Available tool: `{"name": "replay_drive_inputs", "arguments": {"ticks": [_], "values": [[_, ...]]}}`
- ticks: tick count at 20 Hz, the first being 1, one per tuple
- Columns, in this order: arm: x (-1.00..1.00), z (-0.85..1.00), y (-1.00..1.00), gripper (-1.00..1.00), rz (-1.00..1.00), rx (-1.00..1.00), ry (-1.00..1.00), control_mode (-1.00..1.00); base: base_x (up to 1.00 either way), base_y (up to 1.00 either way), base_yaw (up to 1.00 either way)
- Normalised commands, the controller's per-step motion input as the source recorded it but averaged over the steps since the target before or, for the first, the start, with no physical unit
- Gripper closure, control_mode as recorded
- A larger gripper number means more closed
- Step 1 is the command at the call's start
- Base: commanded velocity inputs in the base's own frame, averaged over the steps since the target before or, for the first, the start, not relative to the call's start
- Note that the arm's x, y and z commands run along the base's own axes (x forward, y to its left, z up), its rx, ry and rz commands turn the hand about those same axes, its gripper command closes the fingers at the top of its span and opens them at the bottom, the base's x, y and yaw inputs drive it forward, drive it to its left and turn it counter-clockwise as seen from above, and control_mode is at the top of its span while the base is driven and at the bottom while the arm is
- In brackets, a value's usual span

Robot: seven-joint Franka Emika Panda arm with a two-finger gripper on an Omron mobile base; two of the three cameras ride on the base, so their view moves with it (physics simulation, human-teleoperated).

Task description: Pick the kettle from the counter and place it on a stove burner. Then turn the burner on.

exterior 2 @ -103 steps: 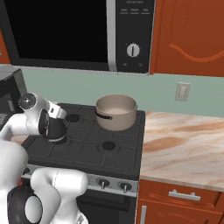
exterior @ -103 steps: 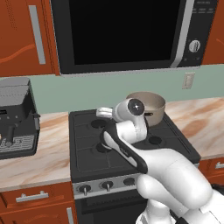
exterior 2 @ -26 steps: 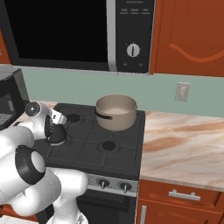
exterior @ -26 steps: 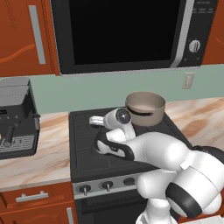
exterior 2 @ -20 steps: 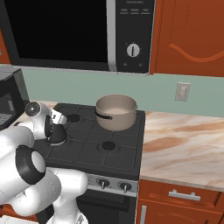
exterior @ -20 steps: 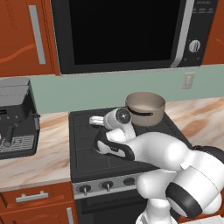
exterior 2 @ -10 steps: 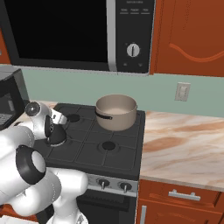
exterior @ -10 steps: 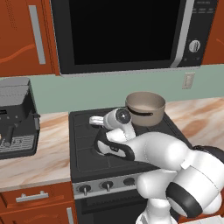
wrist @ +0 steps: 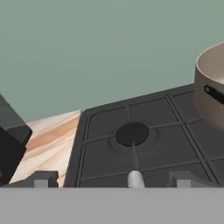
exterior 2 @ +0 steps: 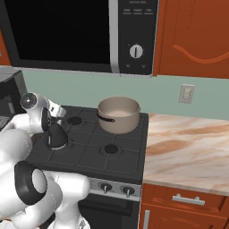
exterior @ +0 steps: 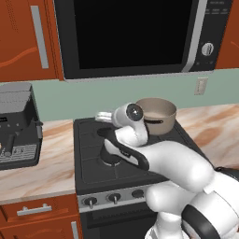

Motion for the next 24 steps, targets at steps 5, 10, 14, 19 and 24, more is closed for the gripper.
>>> {"name": "replay_drive_inputs", "arguments": {"ticks": [5, 10, 14, 19, 24], "values": [[-0.70, 0.51, 0.01, -1.00, 0.00, -0.08, 0.00, -1.00, 0.00, 0.00, 0.00], [-1.00, -0.06, 0.02, -1.00, 0.00, -0.19, -0.08, -1.00, 0.00, 0.00, 0.00], [-1.00, -0.08, 0.00, -1.00, 0.00, -0.12, -0.08, -1.00, 0.00, 0.00, 0.00], [-1.00, 0.04, 0.06, -1.00, 0.00, -0.11, -0.02, -1.00, 0.00, 0.00, 0.00], [-1.00, -0.05, 0.14, -1.00, 0.00, -0.17, 0.00, -1.00, 0.00, 0.00, 0.00]]}}
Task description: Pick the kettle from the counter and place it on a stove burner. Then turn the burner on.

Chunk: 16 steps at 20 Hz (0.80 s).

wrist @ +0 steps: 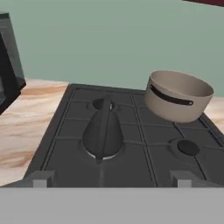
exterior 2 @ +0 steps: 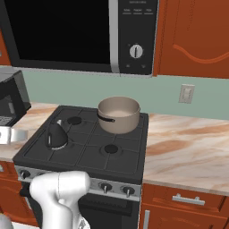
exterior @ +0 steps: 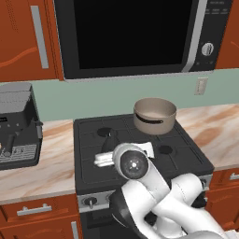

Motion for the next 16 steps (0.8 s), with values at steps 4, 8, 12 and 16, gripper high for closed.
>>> {"name": "replay_drive_inputs", "arguments": {"ticks": [4, 8, 12, 16], "values": [[-1.00, -0.55, 0.06, -1.00, 0.06, -0.13, -0.04, -1.00, 0.00, 0.00, 0.00], [-0.83, -0.84, 0.01, -1.00, 0.08, -0.07, -0.03, -1.00, 0.00, 0.00, 0.00], [-0.61, -1.00, -0.08, -1.00, 0.07, -0.01, 0.01, -1.00, 0.00, 0.00, 0.00], [-0.46, -1.00, -0.05, -1.00, 0.06, -0.05, 0.05, -1.00, 0.00, 0.00, 0.00]]}}
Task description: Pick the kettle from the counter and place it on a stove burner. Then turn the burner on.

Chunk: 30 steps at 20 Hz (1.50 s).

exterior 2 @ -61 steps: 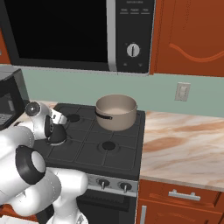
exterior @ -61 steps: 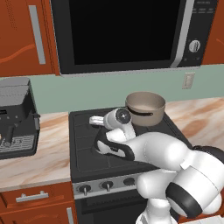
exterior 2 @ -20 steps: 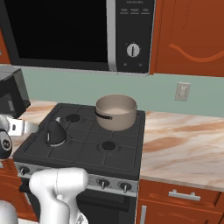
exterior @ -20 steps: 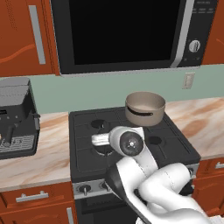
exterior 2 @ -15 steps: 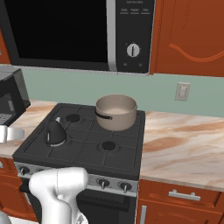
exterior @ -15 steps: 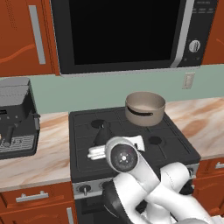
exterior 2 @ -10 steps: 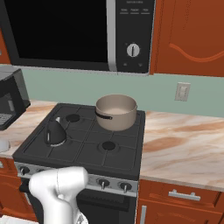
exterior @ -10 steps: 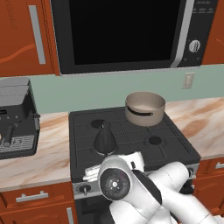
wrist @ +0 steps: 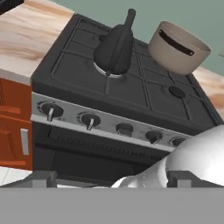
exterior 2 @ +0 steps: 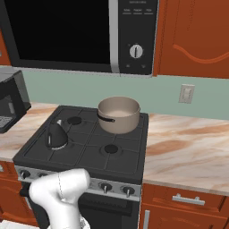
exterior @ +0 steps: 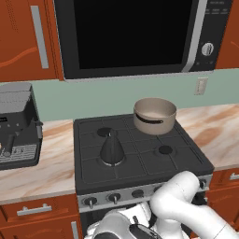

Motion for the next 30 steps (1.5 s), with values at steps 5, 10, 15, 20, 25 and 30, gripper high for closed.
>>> {"name": "replay_drive_inputs", "arguments": {"ticks": [5, 10, 15, 20, 25, 30], "values": [[-0.14, -1.00, -0.13, -1.00, 0.05, -0.01, -0.03, -1.00, 0.00, 0.00, 0.00], [0.00, -0.81, -0.11, -1.00, 0.03, 0.12, -0.25, -1.00, 0.00, 0.00, 0.00], [0.01, -0.50, -0.03, -1.00, 0.02, 0.24, -0.39, -1.00, 0.00, 0.00, 0.00], [0.00, -0.22, 0.00, -1.00, 0.02, 0.32, -0.39, -1.00, 0.00, 0.00, 0.00], [0.00, -0.05, -0.01, -1.00, 0.01, 0.28, -0.28, -1.00, 0.00, 0.00, 0.00], [0.00, 0.00, 0.00, -1.00, 0.00, 0.16, -0.28, -1.00, 0.00, 0.00, 0.00]]}}
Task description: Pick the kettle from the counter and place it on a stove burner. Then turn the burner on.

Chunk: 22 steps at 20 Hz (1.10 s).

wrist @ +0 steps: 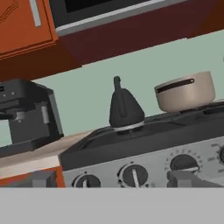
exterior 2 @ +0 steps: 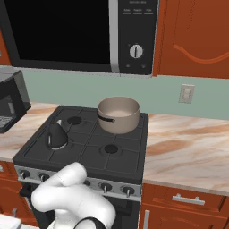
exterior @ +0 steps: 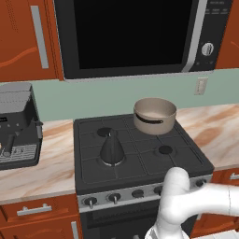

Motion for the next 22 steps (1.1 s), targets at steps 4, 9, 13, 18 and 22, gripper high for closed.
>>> {"name": "replay_drive_inputs", "arguments": {"ticks": [4, 9, 13, 18, 22], "values": [[0.00, 0.00, 0.00, -1.00, 0.00, 0.04, -0.17, -1.00, 0.00, 0.00, 0.00], [0.00, 0.00, 0.03, -1.00, 0.00, 0.00, 0.00, -1.00, 0.00, 0.00, 0.00], [0.14, 0.00, 0.38, -1.00, 0.00, 0.00, 0.00, -1.00, 0.00, 0.00, 0.00], [0.19, 0.00, 0.37, -1.00, 0.00, 0.00, 0.00, -1.00, 0.00, 0.00, 0.00], [0.06, 0.00, 0.00, -1.00, 0.00, 0.00, 0.00, -1.00, 0.00, 0.00, 0.00]]}}
